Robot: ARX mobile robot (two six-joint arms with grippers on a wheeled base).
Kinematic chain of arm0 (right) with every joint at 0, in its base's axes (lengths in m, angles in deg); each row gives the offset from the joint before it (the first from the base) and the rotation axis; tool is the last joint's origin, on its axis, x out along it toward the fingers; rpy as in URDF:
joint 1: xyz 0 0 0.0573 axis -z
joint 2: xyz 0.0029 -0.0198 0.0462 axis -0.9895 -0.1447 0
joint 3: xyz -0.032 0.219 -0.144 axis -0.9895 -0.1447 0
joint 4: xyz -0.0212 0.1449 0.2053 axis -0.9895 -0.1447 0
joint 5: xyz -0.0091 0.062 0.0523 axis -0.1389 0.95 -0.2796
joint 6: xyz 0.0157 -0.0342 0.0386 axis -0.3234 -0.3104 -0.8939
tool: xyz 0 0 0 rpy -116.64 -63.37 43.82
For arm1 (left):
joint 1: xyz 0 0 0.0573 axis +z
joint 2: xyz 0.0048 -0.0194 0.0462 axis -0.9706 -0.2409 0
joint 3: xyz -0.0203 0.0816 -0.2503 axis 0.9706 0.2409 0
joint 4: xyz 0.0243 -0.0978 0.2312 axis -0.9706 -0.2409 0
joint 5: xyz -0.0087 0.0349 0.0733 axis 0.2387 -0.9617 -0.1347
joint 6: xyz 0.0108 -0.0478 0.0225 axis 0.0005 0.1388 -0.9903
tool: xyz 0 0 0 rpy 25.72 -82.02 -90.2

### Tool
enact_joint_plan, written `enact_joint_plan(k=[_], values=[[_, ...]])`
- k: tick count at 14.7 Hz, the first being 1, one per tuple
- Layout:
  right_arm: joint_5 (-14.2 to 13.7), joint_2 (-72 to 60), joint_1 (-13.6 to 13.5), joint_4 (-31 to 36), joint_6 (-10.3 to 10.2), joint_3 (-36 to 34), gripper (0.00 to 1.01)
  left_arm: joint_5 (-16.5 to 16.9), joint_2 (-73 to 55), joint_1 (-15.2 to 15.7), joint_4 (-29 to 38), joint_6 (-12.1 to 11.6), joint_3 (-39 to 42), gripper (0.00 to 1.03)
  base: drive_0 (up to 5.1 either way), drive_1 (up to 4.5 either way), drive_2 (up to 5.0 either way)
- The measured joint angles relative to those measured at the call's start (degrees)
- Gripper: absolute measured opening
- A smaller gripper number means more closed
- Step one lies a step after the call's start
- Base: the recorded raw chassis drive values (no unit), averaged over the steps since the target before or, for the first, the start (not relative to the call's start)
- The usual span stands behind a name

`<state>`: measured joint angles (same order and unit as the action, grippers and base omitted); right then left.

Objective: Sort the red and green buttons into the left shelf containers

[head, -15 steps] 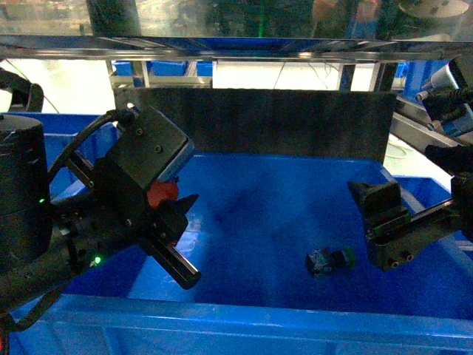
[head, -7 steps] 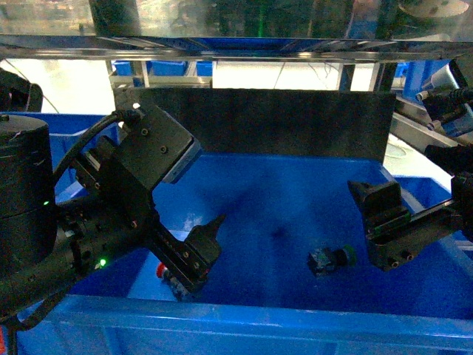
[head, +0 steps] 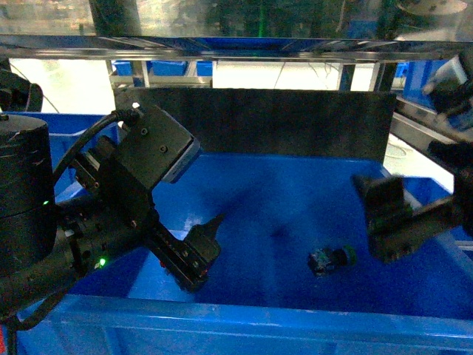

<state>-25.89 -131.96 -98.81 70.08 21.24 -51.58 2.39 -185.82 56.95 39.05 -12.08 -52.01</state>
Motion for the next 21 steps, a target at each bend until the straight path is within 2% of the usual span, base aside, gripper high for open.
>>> enact_joint_plan(k=[1, 2, 3, 4, 5, 6, 7, 9, 11, 21], values=[[-6.43, -0.11, 0.24, 5.88, -3.26, -2.8, 0.8, -9.86, -0.42, -0.35, 4.57, 6.01, 2.58, 0.84, 0.0, 0.0, 0.0], [-8.9, 2.25, 2.01, 8.52, -5.53, -6.95, 0.69, -16.98, 1.4, 0.81, 4.85, 12.22, 7.34, 0.73, 0.0, 0.0, 0.0], [-8.48, 9.66, 5.62, 8.98, -7.8, -12.07, 0.47, -19.45, 8.44, 5.29, 4.74, 19.85, 14.99, 0.51, 0.0, 0.0, 0.0], [-4.44, 18.67, 7.85, 4.83, -8.24, -17.92, 0.13, -15.28, 19.56, 7.93, 5.09, 22.58, 22.21, 0.17, 0.0, 0.0, 0.0], [-1.99, 33.05, 10.45, -5.29, -8.44, -20.41, 0.02, -12.57, 30.97, 11.1, 5.03, 23.52, 27.28, 0.02, 0.0, 0.0, 0.0], [-0.31, 42.18, 12.57, -12.61, -8.44, -24.0, 0.02, -10.23, 43.1, 13.46, -1.57, 23.52, 30.84, 0.02, 0.0, 0.0, 0.0], [4.26, 51.98, 17.4, -19.87, -8.44, -25.51, 0.02, -5.16, 55.56, 18.25, -11.69, 23.54, 32.46, 0.02, 0.0, 0.0, 0.0], [4.35, 55.54, 17.11, -23.1, -8.44, -26.14, 0.02, -5.11, 62.01, 19.43, -19.56, 23.63, 32.26, 0.02, 0.0, 0.0, 0.0], [4.35, 56.72, 17.16, -24.17, -8.44, -26.29, 0.02, -4.7, 65.22, 19.28, -22.25, 23.65, 32.33, 0.02, 0.0, 0.0, 0.0], [4.42, 63.84, 17.14, -30.1, -8.44, -26.4, 0.02, -4.37, 74.53, 18.99, -29.86, 23.65, 32.39, 0.02, 0.0, 0.0, 0.0]])
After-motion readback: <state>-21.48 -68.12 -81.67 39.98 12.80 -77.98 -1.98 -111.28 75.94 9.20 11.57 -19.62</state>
